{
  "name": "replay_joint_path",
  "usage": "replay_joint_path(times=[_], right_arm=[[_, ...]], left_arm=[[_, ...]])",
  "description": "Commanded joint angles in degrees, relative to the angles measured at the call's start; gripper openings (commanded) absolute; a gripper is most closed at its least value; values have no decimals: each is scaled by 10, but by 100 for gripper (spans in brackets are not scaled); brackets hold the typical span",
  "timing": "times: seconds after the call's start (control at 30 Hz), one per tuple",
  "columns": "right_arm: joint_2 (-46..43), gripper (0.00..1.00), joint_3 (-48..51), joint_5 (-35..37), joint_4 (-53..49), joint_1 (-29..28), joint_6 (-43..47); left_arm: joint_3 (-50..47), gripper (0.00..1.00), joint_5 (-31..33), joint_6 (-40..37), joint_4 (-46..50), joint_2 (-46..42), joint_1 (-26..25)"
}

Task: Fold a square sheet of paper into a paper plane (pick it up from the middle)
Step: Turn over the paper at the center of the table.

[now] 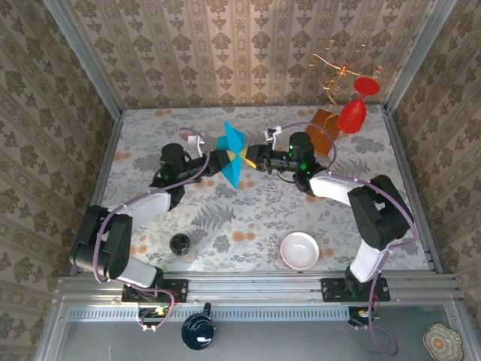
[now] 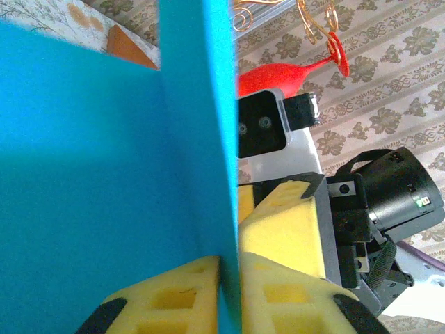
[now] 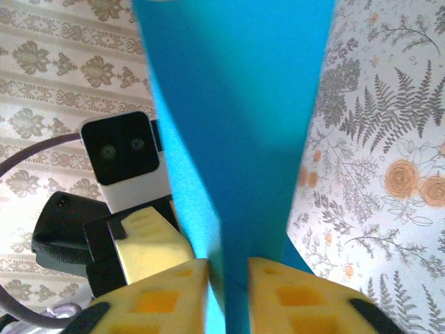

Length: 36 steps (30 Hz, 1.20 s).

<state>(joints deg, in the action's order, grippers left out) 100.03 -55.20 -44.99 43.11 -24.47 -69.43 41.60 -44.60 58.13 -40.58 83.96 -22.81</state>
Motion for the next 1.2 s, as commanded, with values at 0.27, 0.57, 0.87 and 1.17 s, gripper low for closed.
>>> replay_joint_path(times=[0.27,0.57,0.87,1.17], right_arm=[[-83,45,28,53,-173,50,108],[-151,50,40,169,-350,82,230],[-179,50,66,240,-406,107,264],[-168,50,82,264,-420,125,274]], left_arm=[[22,10,15,-109,139,-1,19],[189,11,350,-411,614,-1,-52],[300,10,725,-496,749,110,-157],[365,10,872,-495,779,255,-206]])
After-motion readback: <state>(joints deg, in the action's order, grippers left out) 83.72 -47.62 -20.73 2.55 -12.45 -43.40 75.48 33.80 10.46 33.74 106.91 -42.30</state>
